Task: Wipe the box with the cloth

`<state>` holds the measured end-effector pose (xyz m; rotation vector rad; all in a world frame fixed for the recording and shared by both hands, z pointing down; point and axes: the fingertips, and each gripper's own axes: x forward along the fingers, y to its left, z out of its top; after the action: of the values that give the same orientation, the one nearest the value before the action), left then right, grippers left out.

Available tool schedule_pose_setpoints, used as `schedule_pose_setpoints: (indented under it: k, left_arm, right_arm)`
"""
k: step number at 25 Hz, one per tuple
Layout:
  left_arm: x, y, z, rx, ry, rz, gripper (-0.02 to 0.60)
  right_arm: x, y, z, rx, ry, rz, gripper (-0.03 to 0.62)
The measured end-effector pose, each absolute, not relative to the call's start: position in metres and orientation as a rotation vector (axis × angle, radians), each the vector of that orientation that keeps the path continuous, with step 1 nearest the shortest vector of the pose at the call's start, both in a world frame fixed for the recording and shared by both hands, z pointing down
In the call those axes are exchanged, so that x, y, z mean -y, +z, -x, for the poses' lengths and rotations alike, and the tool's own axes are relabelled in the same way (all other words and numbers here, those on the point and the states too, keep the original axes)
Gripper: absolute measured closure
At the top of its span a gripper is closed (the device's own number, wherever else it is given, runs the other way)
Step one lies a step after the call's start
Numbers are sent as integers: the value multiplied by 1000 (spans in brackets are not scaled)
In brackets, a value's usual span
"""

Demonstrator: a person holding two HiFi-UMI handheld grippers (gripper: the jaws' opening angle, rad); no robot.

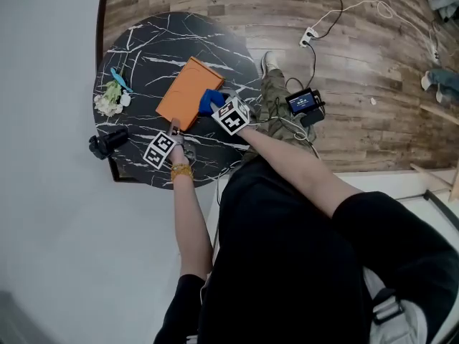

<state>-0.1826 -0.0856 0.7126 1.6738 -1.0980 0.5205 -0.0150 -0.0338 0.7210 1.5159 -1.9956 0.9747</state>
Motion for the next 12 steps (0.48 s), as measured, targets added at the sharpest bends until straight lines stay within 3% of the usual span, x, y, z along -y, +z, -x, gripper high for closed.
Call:
schedule_pose_setpoints:
  k: [12]
  left_arm:
    - [82, 714, 181, 1078, 458, -1655, 492]
  right_arm:
    - [17, 705, 95, 2268, 894, -1024, 488]
